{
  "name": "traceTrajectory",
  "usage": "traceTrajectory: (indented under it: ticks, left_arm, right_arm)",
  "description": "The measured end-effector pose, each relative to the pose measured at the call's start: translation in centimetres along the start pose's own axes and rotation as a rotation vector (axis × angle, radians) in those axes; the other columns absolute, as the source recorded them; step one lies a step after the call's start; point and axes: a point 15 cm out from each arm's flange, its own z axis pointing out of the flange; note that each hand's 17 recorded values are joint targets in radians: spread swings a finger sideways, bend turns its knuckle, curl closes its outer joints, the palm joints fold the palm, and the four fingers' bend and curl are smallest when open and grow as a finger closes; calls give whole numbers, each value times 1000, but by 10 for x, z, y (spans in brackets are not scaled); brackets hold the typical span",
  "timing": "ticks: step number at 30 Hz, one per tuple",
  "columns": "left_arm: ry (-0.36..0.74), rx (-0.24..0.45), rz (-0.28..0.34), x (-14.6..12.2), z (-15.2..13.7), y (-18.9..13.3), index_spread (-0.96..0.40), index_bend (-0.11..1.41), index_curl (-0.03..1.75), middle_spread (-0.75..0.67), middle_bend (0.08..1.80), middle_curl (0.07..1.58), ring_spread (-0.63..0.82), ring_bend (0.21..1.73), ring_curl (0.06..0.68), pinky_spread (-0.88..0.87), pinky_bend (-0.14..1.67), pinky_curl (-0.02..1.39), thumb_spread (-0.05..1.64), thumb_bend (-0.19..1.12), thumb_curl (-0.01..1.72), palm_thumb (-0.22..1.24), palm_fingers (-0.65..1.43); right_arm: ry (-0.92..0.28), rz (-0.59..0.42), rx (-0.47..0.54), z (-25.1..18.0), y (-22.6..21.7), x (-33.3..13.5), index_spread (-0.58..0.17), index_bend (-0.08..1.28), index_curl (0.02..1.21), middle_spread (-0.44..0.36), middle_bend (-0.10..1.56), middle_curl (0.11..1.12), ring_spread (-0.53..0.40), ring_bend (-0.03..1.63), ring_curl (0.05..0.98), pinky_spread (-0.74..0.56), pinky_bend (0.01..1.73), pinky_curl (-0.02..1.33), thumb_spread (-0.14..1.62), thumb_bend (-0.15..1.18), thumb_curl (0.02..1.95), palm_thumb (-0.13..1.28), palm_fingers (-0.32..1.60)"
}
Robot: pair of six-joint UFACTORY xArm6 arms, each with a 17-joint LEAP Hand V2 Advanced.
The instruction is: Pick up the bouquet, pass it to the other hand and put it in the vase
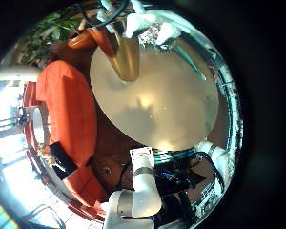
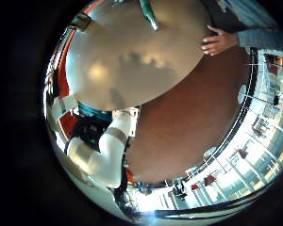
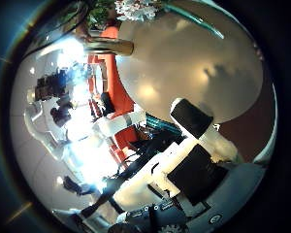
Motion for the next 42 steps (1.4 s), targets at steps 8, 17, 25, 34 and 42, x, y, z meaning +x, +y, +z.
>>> traceTrajectory:
  ticks: [8,17,25,34,42]
  left_arm:
    - [13,15,-5,3,-10,2,12,176,346,436,190,305,606,449,216,584,195,294,1111,-22,343,411,58]
    - [20,-17,18,13,-1,7,12,177,346,436,190,306,604,449,216,577,192,296,1108,-22,345,409,57]
    - [-17,-49,104,32,12,12,18,157,325,450,191,309,607,473,223,580,208,305,1099,-29,342,371,24]
    - [-185,17,236,41,14,-11,14,164,318,454,195,312,609,479,220,579,213,312,1097,-23,347,362,20]
    - [-212,15,327,52,23,-22,12,167,317,451,193,317,607,481,219,572,207,314,1096,-23,348,366,25]
  right_arm:
    - [35,0,-3,-8,-4,11,-319,169,313,-20,208,365,107,438,227,365,212,281,1171,-18,411,680,358]
    - [35,6,0,-6,-1,11,-322,172,314,-19,211,367,90,442,226,367,206,280,1176,-20,403,669,367]
    - [-29,101,29,-1,-20,39,-292,133,286,1,218,370,66,515,239,344,263,293,1195,-35,366,527,395]
    - [-60,311,138,-16,-57,76,-223,163,257,-27,319,404,-62,731,292,259,311,289,1146,-23,368,503,525]
    - [-93,389,118,-11,-119,78,-222,174,283,-70,399,449,-162,807,324,166,360,284,1087,-22,376,507,541]
